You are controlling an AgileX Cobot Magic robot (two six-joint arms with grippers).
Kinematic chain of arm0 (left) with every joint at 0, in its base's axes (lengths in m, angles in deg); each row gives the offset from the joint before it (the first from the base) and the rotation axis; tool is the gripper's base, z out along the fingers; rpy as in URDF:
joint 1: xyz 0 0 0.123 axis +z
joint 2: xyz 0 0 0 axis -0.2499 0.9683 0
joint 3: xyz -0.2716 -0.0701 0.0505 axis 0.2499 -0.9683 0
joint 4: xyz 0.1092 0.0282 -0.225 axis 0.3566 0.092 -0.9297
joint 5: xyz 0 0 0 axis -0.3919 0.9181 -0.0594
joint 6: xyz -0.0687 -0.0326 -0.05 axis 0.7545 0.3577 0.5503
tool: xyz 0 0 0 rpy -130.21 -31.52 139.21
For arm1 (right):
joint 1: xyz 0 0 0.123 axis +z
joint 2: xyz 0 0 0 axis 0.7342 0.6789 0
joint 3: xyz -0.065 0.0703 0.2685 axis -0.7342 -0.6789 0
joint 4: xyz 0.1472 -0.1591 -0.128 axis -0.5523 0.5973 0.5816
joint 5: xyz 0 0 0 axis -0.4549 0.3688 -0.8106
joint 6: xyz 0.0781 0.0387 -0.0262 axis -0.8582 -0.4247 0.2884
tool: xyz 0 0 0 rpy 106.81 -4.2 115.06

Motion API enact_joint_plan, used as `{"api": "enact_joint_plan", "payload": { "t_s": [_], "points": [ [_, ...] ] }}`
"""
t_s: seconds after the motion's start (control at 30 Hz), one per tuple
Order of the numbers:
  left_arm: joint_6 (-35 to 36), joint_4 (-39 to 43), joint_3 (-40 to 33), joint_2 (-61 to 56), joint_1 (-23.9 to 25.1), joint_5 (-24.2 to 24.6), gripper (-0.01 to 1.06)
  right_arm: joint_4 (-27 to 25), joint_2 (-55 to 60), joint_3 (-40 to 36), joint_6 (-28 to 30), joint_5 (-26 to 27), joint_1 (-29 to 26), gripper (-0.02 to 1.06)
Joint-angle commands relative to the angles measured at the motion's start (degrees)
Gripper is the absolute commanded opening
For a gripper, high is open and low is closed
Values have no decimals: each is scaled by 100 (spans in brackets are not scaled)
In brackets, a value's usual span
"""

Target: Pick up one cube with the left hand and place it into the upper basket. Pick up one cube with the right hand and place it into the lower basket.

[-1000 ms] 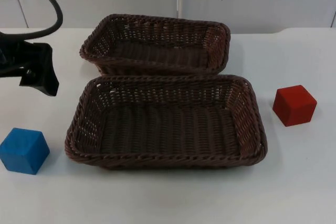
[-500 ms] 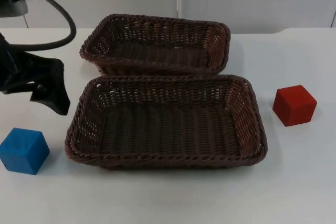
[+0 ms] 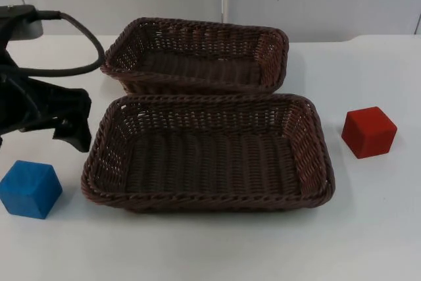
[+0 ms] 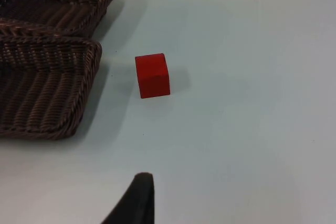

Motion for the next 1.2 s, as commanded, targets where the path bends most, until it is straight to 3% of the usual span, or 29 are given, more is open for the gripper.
{"api": "enact_joint_plan", "payload": {
  "t_s": [0.0, 0.27, 0.53, 0.67, 1.17],
  "points": [
    [517, 472, -29, 22, -29, -33, 98, 0, -5, -4, 49, 19, -37, 105],
    [966, 673, -29, 230, -29, -40, 98, 0, -5, -4, 49, 19, -37, 105],
    [1287, 862, -29, 690, -29, -564, 98, 0, -5, -4, 49, 19, -37, 105],
    [1639, 1532, -29, 985, -19, -573, 98, 0, -5, -4, 49, 19, -37, 105],
    [1740, 2439, -29, 1485, -19, -623, 98, 0, -5, -4, 49, 19, -37, 105]
  ]
}}
